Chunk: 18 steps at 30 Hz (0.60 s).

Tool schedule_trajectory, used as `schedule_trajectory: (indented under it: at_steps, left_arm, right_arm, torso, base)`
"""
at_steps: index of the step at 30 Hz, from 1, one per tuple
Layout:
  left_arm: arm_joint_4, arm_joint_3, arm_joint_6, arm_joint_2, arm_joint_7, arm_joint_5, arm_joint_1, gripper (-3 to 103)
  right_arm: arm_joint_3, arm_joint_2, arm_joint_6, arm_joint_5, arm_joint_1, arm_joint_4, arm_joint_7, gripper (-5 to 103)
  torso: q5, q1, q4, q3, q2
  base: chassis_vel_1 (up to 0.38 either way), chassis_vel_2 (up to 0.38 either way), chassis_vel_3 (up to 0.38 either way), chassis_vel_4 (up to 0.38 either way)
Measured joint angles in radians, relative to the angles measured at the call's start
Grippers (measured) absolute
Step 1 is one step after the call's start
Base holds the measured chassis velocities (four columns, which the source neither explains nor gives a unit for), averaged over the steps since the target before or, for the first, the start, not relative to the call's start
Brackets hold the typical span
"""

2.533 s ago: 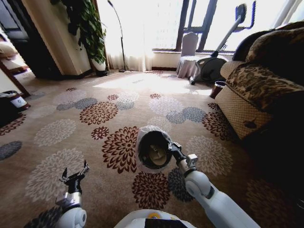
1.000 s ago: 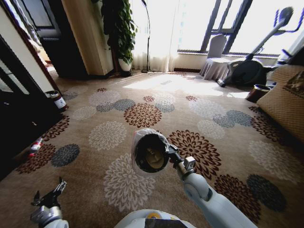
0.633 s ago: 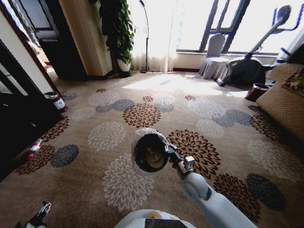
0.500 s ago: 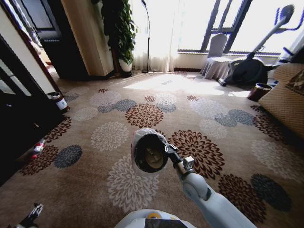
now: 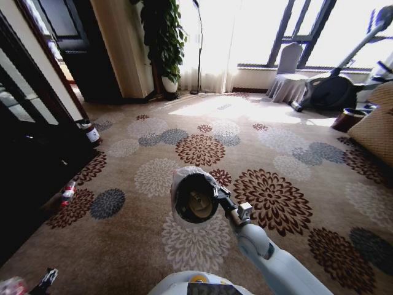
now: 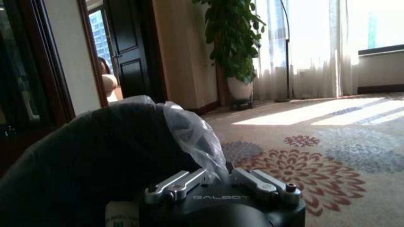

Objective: Pick up the trash from the ground and place it into the trash bin.

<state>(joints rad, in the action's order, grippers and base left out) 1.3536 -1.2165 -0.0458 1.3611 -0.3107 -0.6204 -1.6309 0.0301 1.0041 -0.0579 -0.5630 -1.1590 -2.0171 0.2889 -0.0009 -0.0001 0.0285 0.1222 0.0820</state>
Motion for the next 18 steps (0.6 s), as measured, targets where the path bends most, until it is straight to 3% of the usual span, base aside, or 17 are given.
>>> schedule_trajectory:
  at_steps: [2, 7, 12, 18]
  left_arm:
    - [-0.010, -0.004, 0.002, -0.003, 0.000, -0.001, 0.003, 100]
    - [-0.006, -0.010, 0.067, 0.003, 0.010, -0.025, -0.006, 100]
    - [-0.042, -0.016, 0.059, 0.003, 0.024, -0.007, -0.006, 100]
    - [-0.138, -0.030, 0.048, -0.046, 0.055, 0.023, 0.028, 100]
  right_arm:
    - [0.002, 0.003, 0.002, 0.000, 0.001, 0.002, 0.000, 0]
    - [0.005, -0.005, 0.005, -0.001, 0.008, 0.007, -0.001, 0]
    - [-0.013, -0.012, 0.006, -0.005, 0.007, 0.011, 0.000, 0]
    - [-0.016, -0.008, 0.016, -0.003, -0.006, 0.016, -0.008, 0]
  torso:
    - [0.0002, 0.000, 0.0000, 0.000, 0.000]
    - [0.0018, 0.000, -0.0004, 0.000, 0.000]
    - [0.0010, 0.000, -0.0006, 0.000, 0.000]
    - [0.0004, 0.000, -0.0001, 0.000, 0.000]
  base:
    - [0.141, 0.144, -0.148, -0.166]
    - [0.022, 0.007, -0.014, -0.016]
    - [-0.061, -0.033, 0.029, 0.025]
    - [0.000, 0.000, 0.000, 0.000]
